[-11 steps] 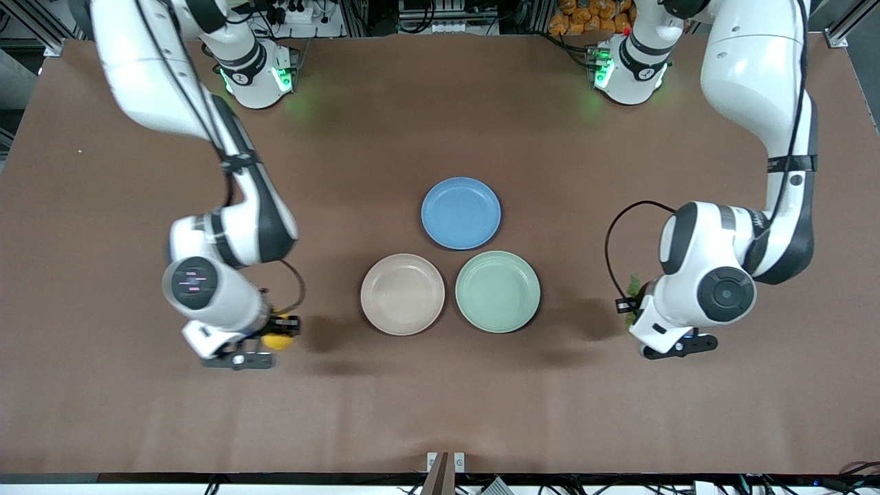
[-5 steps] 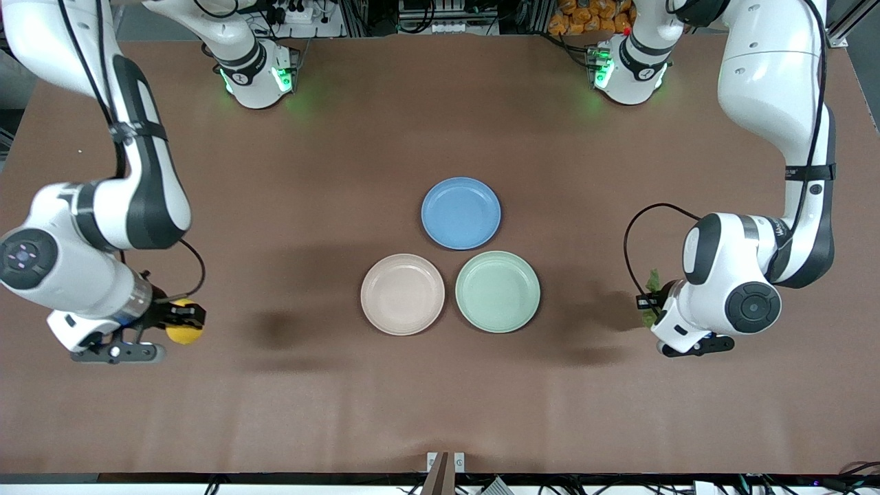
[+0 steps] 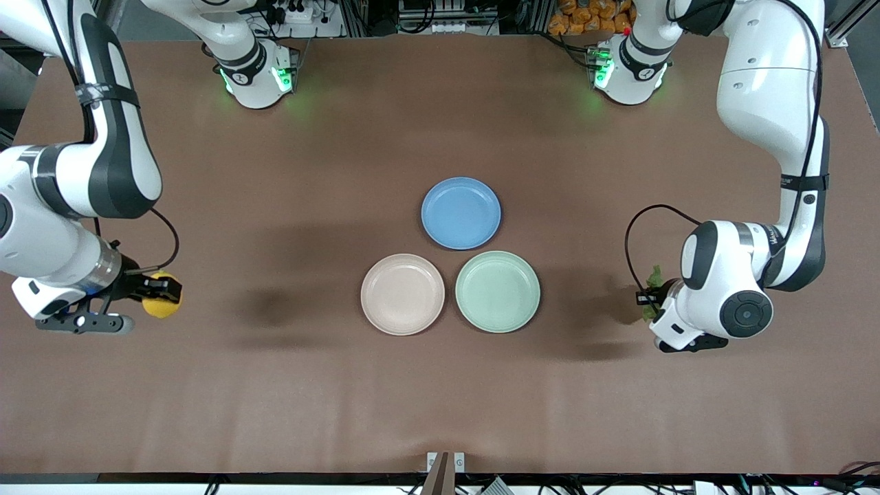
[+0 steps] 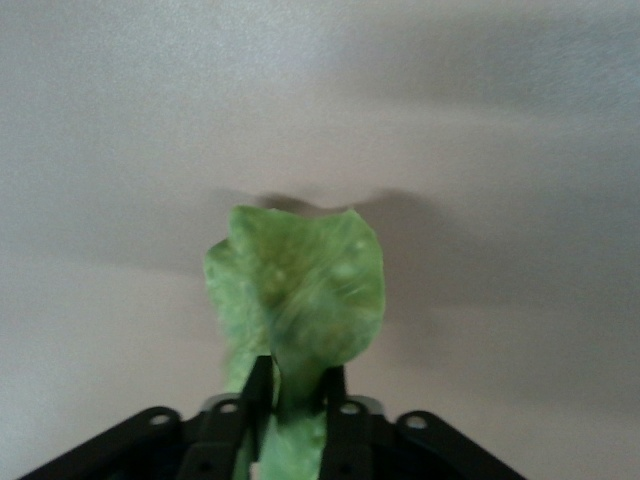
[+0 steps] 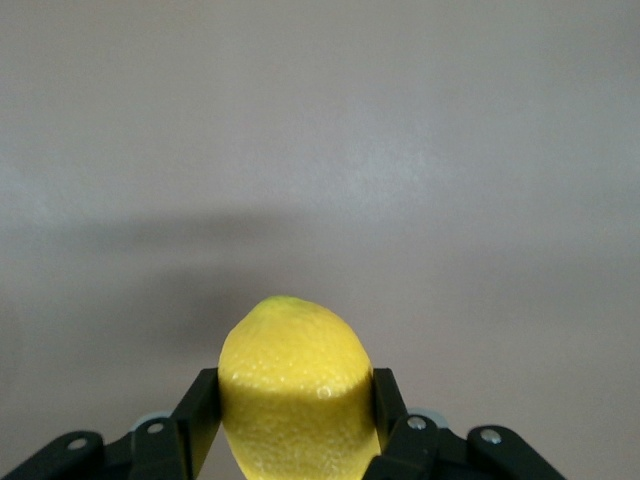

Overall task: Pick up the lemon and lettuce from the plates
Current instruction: 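Lower the lemon beside the plates while the left gripper releases the lettuce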

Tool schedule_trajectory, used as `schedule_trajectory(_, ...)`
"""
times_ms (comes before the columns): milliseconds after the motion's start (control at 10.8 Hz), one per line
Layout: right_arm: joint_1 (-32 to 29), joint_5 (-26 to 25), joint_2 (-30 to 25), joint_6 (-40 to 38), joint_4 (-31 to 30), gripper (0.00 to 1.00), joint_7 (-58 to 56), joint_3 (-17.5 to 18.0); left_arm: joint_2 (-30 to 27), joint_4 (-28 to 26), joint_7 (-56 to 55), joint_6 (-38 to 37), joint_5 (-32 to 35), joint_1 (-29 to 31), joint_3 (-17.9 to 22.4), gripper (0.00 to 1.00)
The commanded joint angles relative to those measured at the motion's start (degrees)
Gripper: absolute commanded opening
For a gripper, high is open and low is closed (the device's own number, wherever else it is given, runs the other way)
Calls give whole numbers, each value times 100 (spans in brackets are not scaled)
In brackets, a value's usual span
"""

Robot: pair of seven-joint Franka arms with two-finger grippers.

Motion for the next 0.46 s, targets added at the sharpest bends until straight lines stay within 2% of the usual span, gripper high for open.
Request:
schedule_trajectory(0, -188, 70, -222, 418, -589, 0, -304, 63, -16, 2, 247, -37, 294, 64, -25, 100)
schedule_trajectory(185, -259, 79, -257, 1576, -1335, 0, -472, 63, -51, 46, 238, -37, 313, 64, -25, 100)
schedule_trajectory(371, -294, 79, -231, 1757, -1452, 0, -551, 63, -95, 63, 176, -37, 313, 55, -25, 100)
